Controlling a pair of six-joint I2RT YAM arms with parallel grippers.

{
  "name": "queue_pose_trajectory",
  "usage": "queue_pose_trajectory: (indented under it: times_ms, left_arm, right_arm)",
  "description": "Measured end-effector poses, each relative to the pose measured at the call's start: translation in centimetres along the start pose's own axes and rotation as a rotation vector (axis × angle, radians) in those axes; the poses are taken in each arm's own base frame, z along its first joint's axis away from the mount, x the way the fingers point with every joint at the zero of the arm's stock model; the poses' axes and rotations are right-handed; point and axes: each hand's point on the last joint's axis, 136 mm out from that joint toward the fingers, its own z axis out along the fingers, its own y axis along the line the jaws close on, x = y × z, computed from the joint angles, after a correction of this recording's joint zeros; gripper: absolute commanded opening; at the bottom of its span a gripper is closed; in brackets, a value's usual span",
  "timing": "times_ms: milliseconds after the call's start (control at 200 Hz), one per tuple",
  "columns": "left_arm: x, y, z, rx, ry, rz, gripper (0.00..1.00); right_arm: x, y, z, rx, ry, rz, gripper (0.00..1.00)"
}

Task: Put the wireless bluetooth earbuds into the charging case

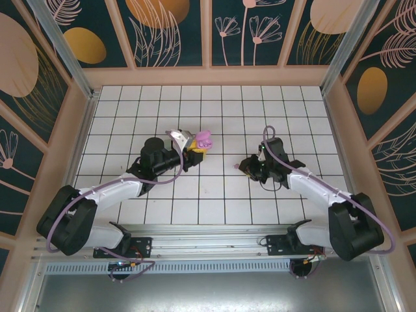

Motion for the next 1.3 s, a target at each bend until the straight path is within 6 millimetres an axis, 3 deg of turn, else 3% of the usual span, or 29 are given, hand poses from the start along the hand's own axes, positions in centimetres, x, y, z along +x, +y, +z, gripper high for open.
queue_pose_trajectory:
  times_ms: [510, 1296]
  left_arm:
    - [0.5, -0.2, -0.6, -0.005, 0.002, -0.013, 0.36]
    - [0.5, -0.1, -1.8, -0.041, -0.014, -0.014, 0.36]
  right_arm:
    - [0.0, -2.6, 4.2, 0.055, 0.068, 0.033, 0.19]
    - [-3.2, -1.4, 5.9, 0.087, 0.044, -0.033, 0.22]
